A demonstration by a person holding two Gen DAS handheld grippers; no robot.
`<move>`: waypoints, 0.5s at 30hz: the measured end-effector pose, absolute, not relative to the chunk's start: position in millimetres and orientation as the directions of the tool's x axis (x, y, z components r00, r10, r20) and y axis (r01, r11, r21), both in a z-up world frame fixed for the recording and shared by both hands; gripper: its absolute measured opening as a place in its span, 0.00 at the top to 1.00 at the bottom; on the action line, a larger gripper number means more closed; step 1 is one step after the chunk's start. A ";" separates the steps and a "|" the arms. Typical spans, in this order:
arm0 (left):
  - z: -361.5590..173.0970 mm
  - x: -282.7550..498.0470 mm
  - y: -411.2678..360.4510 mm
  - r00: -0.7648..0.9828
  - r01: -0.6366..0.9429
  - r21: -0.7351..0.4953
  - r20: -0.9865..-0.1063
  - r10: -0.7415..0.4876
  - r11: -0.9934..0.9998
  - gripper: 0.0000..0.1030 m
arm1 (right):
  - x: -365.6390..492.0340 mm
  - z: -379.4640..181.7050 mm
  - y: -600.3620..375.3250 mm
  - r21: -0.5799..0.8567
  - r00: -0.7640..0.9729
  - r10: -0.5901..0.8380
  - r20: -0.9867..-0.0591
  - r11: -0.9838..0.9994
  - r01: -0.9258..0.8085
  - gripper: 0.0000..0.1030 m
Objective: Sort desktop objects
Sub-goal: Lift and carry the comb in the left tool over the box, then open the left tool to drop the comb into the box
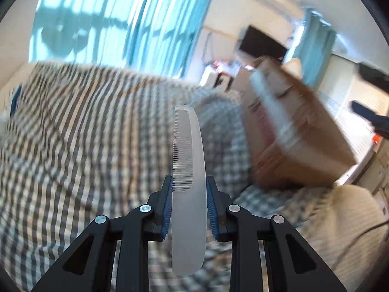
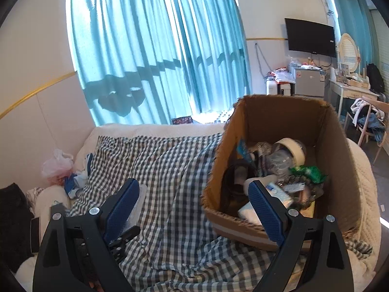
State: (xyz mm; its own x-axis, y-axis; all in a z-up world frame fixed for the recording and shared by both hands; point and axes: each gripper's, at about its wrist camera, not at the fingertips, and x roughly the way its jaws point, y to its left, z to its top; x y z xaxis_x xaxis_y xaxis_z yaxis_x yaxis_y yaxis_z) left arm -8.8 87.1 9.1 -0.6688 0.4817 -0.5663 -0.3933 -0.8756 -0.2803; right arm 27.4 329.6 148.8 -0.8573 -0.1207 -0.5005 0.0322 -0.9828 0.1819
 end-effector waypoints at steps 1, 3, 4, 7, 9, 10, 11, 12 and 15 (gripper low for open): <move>25.0 -2.8 96.2 -0.670 -0.423 -0.276 -0.546 0.502 -0.863 0.75 | 29.8 153.8 337.3 0.177 -0.862 -0.100 -0.496 -0.984 0.012 0.11; 50.4 4.9 116.1 -0.681 -0.459 -0.262 -0.510 0.525 -0.849 0.75 | 33.3 162.0 350.4 0.176 -0.871 -0.077 -0.485 -0.984 -0.011 0.11; 61.4 2.9 124.5 -0.676 -0.482 -0.265 -0.494 0.547 -0.835 0.75 | 34.4 168.7 359.2 0.175 -0.873 -0.065 -0.483 -0.984 -0.024 0.11; 98.1 6.6 163.7 -0.649 -0.547 -0.293 -0.444 0.618 -0.784 0.75 | 30.5 194.1 387.0 0.165 -0.868 -0.035 -0.496 -0.985 -0.054 0.11; 113.3 -0.7 201.9 -0.634 -0.580 -0.282 -0.433 0.641 -0.764 0.75 | 28.6 205.1 403.9 0.131 -0.864 0.005 -0.504 -0.988 -0.082 0.11; 118.3 -3.8 218.2 -0.634 -0.590 -0.271 -0.429 0.644 -0.761 0.75 | 29.1 207.6 412.3 0.119 -0.865 0.027 -0.501 -0.988 -0.099 0.11; 122.6 -3.4 231.2 -0.630 -0.603 -0.254 -0.429 0.647 -0.756 0.75 | 30.0 208.4 422.7 0.114 -0.866 0.048 -0.498 -0.986 -0.121 0.11; 126.2 -5.4 244.7 -0.628 -0.612 -0.243 -0.429 0.649 -0.752 0.75 | 31.8 207.0 433.6 0.125 -0.867 0.061 -0.495 -0.982 -0.141 0.11; 129.0 -17.7 285.8 -0.620 -0.628 -0.230 -0.429 0.656 -0.744 0.75 | 31.8 193.9 472.3 0.210 -0.855 0.050 -0.516 -0.960 -0.183 0.11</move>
State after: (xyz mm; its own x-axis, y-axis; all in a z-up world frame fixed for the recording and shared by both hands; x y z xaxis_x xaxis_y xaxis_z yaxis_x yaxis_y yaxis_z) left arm -17.7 285.8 129.0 -0.6203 0.6564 -0.4293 -0.6280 -0.7436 -0.2296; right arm 31.8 472.3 193.9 -0.8552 0.0499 -0.5159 -0.1827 -0.9605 0.2100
